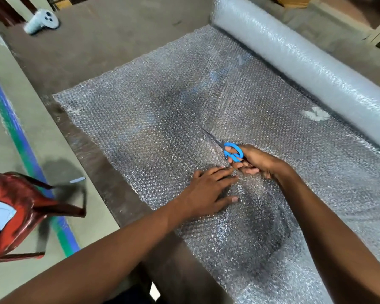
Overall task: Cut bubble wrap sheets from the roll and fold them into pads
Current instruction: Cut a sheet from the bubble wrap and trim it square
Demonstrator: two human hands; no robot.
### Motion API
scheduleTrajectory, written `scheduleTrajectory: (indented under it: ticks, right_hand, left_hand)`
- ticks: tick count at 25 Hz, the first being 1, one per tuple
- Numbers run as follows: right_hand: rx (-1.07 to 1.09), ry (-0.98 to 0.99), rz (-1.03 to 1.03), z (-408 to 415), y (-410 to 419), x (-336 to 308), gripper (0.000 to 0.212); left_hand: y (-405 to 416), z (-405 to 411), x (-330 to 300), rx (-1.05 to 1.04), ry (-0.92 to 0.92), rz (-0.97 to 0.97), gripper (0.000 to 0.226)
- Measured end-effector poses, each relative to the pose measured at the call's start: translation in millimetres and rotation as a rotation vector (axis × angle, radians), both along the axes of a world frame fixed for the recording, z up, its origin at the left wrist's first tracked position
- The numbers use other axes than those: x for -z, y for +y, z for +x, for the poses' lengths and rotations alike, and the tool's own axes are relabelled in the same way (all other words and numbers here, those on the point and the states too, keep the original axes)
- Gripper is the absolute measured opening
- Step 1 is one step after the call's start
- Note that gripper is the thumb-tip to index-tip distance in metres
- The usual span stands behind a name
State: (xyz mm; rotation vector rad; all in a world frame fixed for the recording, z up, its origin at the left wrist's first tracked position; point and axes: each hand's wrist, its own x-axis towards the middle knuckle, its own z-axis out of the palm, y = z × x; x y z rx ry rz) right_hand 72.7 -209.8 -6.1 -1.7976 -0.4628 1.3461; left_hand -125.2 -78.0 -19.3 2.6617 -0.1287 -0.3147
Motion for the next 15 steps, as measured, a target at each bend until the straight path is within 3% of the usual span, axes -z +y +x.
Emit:
scheduleTrajectory:
  ticks: [4,7,10,12,15]
  right_hand:
    - [0.019,0.013,-0.001,2.3,9.6,0.4,0.062]
    - [-0.014,-0.037,0.012,3.5,18.1,-6.1,0.064]
    - [-0.002,0.028,0.020,6.6,22.2,-3.5,0.058]
    - [0.015,0.069,0.029,7.2,24.5,-1.8,0.052]
    - [0.016,0.061,0.013,6.1,31.6,-4.2,0.048]
  left_hand:
    - [6.5,0.6,-1.5,0.016,-0.013,-0.030,0.070]
    - [18.3,-2.6,-6.5,-0.063,0.021,-0.226,0.074]
    - [50.8,2.7,-10.3,-0.283,-0.237,-0.333,0.041]
    - [83.0,14.9,-4.5,-0.405,-0.326,-0.240,0.035]
    - [123.6,28.4,6.6,-0.293,-0.212,-0.008,0.054]
